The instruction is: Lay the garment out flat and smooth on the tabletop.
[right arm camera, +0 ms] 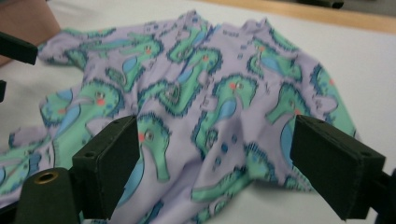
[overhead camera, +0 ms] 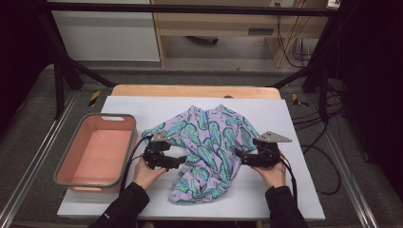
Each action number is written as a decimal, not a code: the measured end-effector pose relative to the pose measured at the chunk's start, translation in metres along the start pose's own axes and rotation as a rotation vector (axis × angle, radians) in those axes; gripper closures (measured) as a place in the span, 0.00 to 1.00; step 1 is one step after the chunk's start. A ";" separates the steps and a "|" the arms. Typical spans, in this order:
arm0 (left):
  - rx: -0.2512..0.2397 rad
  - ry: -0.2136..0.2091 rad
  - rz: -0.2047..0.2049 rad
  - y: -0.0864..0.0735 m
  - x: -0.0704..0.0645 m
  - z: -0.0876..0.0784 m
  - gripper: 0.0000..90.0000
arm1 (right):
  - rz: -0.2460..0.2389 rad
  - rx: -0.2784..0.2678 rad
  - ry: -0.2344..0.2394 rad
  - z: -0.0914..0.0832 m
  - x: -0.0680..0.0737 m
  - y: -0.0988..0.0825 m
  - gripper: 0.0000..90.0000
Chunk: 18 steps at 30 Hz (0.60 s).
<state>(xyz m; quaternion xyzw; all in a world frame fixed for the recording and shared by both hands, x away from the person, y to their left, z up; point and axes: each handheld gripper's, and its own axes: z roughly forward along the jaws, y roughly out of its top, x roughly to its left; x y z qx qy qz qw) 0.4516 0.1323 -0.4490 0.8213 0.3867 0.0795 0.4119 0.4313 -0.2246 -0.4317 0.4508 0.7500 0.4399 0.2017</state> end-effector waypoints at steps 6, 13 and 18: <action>0.001 -0.051 0.006 -0.008 -0.003 0.016 0.42 | -0.004 0.054 0.017 0.006 0.008 -0.025 0.26; -0.030 -0.071 0.009 -0.012 -0.007 0.019 0.65 | 0.016 0.098 0.046 0.015 0.013 -0.034 0.41; -0.013 -0.085 0.021 -0.015 -0.011 0.027 0.77 | 0.026 0.142 0.042 0.021 0.014 -0.038 0.49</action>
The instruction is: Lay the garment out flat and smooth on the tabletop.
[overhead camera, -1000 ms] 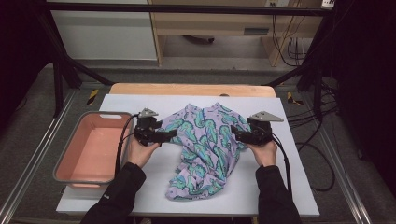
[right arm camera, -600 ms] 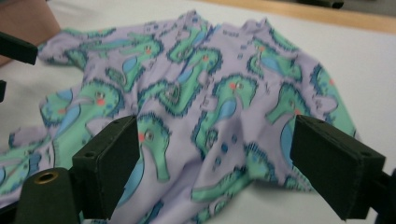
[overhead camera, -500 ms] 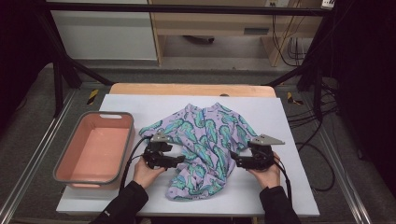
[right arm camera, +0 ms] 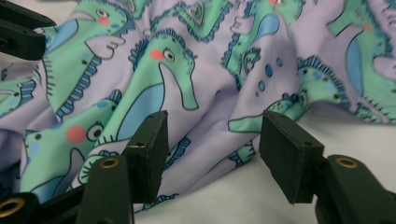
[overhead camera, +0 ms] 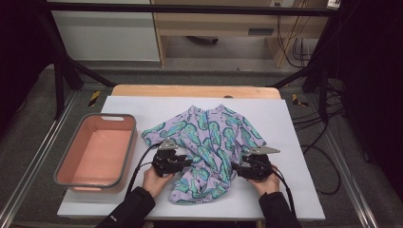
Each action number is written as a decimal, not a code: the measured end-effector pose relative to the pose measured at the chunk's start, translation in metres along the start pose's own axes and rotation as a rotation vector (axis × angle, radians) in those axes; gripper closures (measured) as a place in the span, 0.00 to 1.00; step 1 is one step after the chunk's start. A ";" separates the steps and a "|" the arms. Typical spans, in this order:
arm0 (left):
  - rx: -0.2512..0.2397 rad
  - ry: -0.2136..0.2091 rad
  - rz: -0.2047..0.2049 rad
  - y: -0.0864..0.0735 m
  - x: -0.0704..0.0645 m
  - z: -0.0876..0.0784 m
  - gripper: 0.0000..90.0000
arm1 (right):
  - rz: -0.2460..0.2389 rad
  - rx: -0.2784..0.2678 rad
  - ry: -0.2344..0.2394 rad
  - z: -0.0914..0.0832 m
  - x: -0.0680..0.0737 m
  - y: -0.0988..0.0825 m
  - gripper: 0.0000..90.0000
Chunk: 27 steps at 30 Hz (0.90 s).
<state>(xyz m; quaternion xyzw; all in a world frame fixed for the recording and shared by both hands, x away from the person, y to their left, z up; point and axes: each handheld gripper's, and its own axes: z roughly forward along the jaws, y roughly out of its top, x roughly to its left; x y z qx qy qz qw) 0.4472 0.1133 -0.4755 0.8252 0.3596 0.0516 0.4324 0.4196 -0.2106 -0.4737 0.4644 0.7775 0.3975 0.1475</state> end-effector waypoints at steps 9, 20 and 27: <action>0.012 0.012 0.044 0.001 -0.005 -0.004 0.93 | -0.024 0.062 0.001 0.005 0.002 -0.002 0.91; -0.031 0.043 0.057 0.011 -0.010 -0.049 0.94 | -0.042 -0.062 -0.072 -0.028 -0.013 0.035 1.00; 0.002 0.048 0.066 -0.010 -0.018 -0.072 0.94 | -0.029 -0.143 -0.171 -0.020 -0.024 0.079 1.00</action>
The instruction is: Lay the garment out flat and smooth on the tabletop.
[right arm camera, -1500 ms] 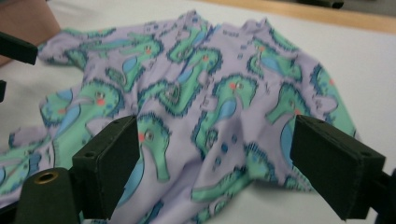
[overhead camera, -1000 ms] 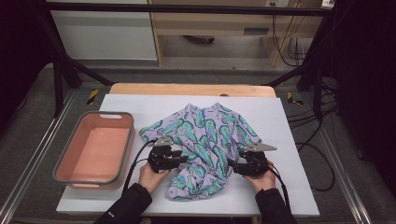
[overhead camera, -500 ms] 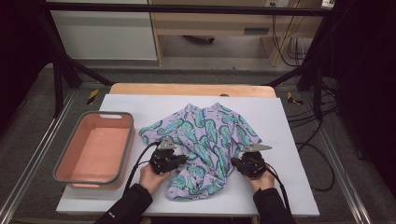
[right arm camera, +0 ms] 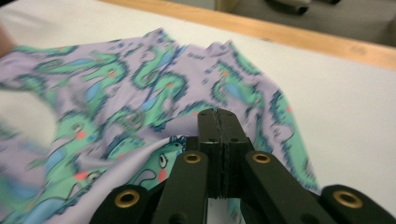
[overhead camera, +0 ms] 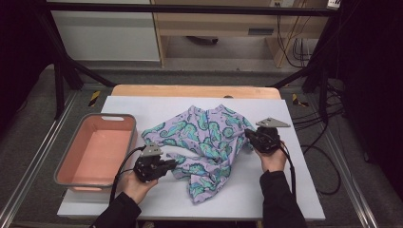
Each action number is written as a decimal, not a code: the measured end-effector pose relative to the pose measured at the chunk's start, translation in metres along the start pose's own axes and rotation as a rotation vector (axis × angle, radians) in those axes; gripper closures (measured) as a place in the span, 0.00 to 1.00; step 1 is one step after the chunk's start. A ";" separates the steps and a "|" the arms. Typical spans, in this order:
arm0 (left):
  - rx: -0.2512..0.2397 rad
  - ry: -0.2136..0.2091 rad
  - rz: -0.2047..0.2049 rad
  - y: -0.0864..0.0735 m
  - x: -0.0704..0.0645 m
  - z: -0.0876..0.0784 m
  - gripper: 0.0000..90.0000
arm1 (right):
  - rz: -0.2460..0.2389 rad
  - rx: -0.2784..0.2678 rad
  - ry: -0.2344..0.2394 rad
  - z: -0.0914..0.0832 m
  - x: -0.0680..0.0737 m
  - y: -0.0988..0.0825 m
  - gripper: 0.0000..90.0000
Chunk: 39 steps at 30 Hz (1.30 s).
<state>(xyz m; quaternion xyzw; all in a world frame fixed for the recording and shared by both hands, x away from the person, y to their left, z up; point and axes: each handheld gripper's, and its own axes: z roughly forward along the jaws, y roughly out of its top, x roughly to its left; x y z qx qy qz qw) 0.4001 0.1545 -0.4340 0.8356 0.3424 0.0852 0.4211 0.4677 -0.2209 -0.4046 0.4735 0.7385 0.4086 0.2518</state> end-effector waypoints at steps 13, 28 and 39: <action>0.053 -0.032 0.004 -0.028 -0.011 0.013 0.93 | -0.012 -0.025 0.103 0.003 0.025 -0.024 0.41; 0.049 -0.026 -0.003 -0.030 -0.016 0.015 0.93 | -0.031 0.081 0.292 -0.022 0.066 -0.089 0.56; -0.026 -0.001 -0.026 -0.023 -0.014 0.006 0.93 | -0.120 0.093 0.280 -0.027 0.063 -0.067 0.98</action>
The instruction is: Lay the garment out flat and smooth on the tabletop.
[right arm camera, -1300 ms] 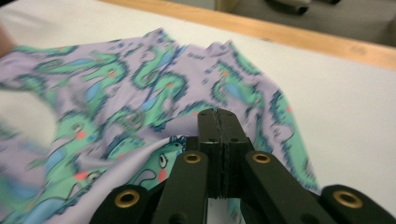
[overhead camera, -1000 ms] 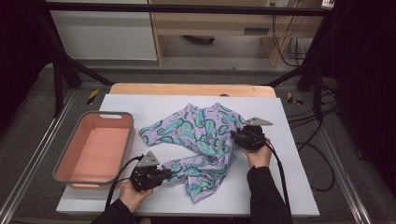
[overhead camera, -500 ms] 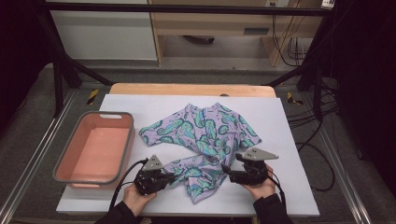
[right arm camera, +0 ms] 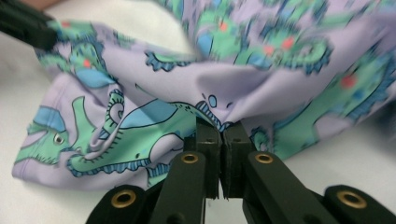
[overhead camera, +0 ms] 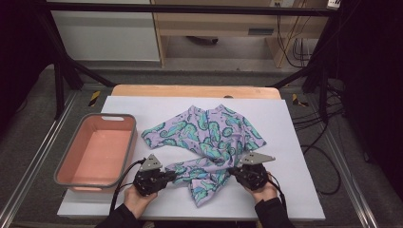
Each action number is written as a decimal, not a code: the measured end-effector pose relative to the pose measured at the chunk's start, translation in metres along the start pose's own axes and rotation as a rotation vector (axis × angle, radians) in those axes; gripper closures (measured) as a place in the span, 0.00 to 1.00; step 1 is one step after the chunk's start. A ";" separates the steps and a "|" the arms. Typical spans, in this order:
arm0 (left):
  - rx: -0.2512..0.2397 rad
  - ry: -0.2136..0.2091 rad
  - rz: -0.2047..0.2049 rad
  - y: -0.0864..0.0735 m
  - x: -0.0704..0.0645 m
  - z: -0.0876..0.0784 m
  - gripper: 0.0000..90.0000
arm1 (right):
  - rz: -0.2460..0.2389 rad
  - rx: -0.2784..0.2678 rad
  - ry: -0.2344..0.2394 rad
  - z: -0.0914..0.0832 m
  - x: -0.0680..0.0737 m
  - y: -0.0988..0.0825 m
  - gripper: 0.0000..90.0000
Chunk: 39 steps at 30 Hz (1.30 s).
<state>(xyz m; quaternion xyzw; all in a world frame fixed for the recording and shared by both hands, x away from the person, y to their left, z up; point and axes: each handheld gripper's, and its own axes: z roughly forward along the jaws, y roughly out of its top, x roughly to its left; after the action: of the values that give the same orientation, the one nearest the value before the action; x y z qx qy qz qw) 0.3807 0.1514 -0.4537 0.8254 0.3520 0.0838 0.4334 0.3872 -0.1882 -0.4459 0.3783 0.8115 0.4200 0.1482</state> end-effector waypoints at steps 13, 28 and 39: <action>0.018 0.040 -0.008 -0.004 0.006 0.004 0.93 | 0.006 0.091 -0.128 0.075 0.008 0.037 0.78; 0.030 0.057 -0.018 -0.005 0.010 0.007 0.93 | 0.086 0.019 -0.039 0.016 0.013 -0.014 0.46; -0.020 0.071 -0.037 -0.001 0.013 -0.006 0.94 | 0.122 0.043 0.073 0.027 0.018 -0.014 0.99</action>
<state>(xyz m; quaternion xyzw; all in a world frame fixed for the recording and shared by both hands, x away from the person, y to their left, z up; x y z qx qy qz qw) 0.3874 0.1641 -0.4532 0.8107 0.3817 0.1086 0.4304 0.3834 -0.1649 -0.4717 0.4146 0.8006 0.4242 0.0844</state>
